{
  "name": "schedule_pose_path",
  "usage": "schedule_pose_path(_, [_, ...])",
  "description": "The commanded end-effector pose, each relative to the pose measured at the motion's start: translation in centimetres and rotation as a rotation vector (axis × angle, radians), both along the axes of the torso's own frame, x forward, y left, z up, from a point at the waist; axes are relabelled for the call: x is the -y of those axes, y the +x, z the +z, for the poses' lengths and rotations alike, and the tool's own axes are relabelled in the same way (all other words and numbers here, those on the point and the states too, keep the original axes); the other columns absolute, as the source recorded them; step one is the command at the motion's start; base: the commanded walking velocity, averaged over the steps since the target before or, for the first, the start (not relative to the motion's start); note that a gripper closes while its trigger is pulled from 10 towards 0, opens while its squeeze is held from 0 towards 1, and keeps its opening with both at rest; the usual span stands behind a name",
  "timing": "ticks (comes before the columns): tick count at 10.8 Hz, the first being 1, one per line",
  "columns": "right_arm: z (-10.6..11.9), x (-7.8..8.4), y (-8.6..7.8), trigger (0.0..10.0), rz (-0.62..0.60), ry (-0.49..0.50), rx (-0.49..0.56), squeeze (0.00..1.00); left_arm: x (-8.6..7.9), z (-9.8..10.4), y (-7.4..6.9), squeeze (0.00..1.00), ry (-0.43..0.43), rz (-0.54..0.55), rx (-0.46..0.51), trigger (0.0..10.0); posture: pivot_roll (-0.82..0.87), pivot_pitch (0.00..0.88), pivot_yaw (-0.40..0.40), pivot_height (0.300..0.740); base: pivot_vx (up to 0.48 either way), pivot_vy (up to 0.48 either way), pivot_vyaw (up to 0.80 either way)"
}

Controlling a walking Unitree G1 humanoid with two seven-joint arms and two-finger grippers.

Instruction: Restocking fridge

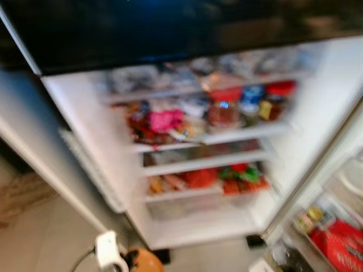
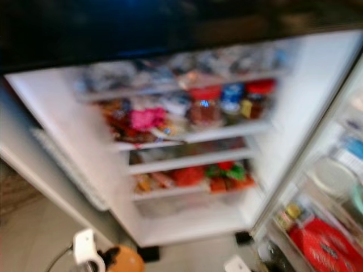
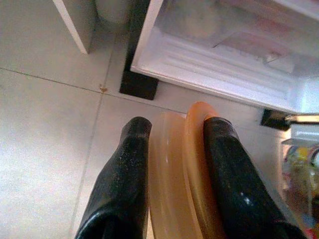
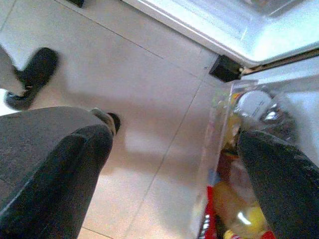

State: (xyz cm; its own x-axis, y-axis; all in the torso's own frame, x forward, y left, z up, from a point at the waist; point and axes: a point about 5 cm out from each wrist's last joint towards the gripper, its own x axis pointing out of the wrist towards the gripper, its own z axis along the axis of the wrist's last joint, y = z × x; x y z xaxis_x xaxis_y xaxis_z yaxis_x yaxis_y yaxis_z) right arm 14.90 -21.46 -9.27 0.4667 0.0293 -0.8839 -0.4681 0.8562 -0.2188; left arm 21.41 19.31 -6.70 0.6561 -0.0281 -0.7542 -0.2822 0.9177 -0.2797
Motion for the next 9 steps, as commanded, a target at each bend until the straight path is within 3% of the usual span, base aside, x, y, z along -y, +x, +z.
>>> schedule_pose_path(1, [-0.12,-0.36,-0.12,10.0,-0.017,0.018,-0.007,0.0,-0.54,-0.06,-0.21,0.0,0.023,-0.014,-0.017,10.0,-0.08,0.03,0.019,0.74,0.0,0.0,0.0])
schedule_pose_path(9, [-0.19,-0.44,-0.29,10.0,-0.11,0.064,0.003,0.0,-0.75,-0.01,-0.21,0.0,0.048,-0.035,-0.011,10.0,-0.07,0.035,0.026,0.74,0.0,0.0,0.0])
